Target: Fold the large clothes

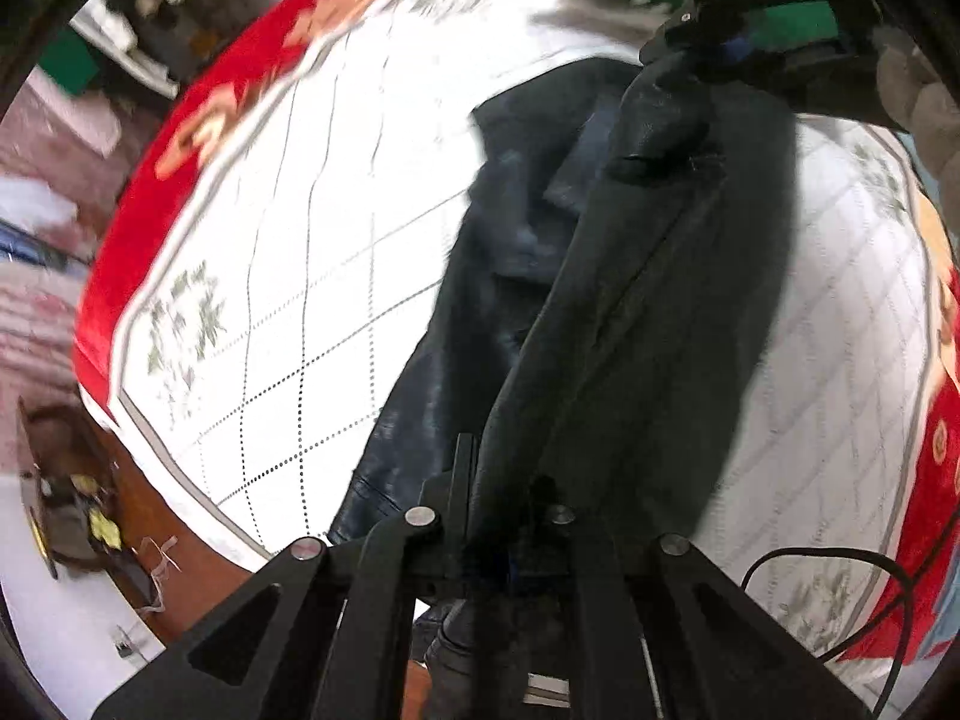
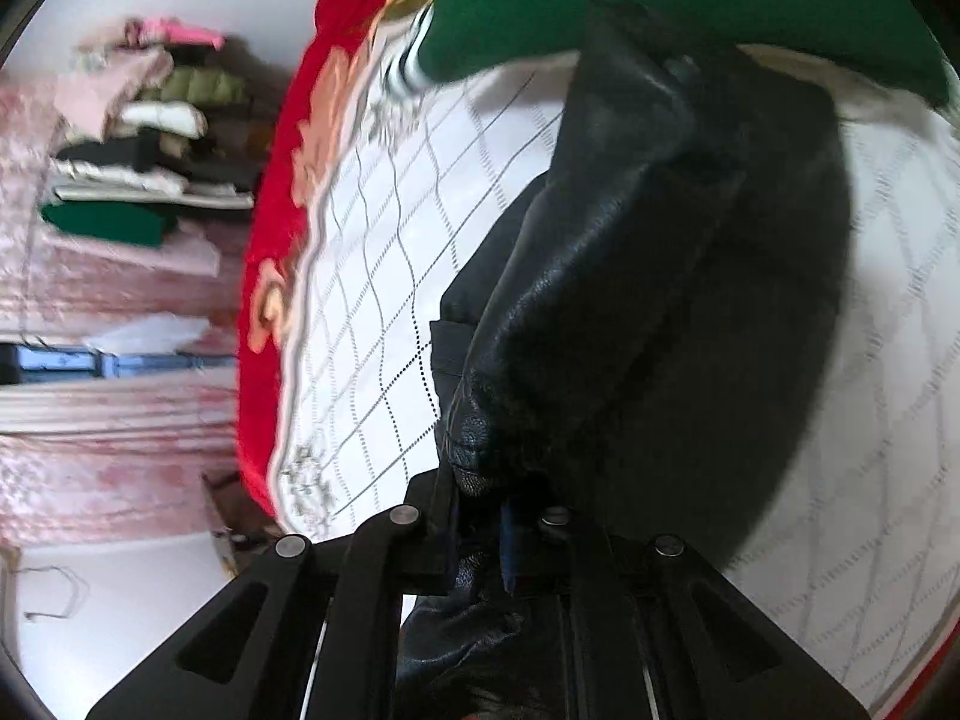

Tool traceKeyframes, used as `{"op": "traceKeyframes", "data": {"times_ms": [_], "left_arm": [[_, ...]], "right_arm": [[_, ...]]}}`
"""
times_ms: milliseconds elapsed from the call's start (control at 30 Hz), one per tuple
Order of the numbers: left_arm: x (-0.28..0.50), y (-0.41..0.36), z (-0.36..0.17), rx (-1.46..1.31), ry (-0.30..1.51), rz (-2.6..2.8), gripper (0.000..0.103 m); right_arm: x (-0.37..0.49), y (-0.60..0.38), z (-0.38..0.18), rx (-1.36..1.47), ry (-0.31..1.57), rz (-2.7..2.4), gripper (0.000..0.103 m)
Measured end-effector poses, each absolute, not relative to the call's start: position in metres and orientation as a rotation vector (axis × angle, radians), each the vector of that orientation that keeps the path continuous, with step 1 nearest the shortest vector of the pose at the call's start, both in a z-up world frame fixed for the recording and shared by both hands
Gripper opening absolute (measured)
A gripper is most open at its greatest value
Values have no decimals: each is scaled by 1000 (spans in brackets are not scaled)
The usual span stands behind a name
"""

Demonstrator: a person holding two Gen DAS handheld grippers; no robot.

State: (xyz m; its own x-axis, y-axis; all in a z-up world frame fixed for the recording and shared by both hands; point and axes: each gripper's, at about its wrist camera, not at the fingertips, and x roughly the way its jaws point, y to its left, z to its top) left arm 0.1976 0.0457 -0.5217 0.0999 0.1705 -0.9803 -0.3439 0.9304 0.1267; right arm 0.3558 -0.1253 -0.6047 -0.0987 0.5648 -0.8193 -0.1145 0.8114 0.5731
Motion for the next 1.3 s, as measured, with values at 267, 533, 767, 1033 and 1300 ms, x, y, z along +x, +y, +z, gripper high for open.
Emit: {"op": "traceKeyframes", "data": {"times_ms": [267, 533, 767, 1033, 1300], "left_arm": [[183, 110, -580, -381, 1473, 388, 31], [158, 140, -576, -614, 1447, 391, 93], [151, 139, -543, -629, 1366, 479, 97], [196, 138, -543, -482, 1355, 547, 97], [236, 129, -546, -356, 1338, 563, 97]], "right_arm": [[347, -47, -665, 181, 1627, 561, 10], [352, -27, -670, 222, 1736, 664, 36], [383, -149, -632, 198, 1583, 536, 63], [414, -234, -738, 578, 1655, 636, 70], [406, -230, -753, 675, 1600, 671, 26]]}}
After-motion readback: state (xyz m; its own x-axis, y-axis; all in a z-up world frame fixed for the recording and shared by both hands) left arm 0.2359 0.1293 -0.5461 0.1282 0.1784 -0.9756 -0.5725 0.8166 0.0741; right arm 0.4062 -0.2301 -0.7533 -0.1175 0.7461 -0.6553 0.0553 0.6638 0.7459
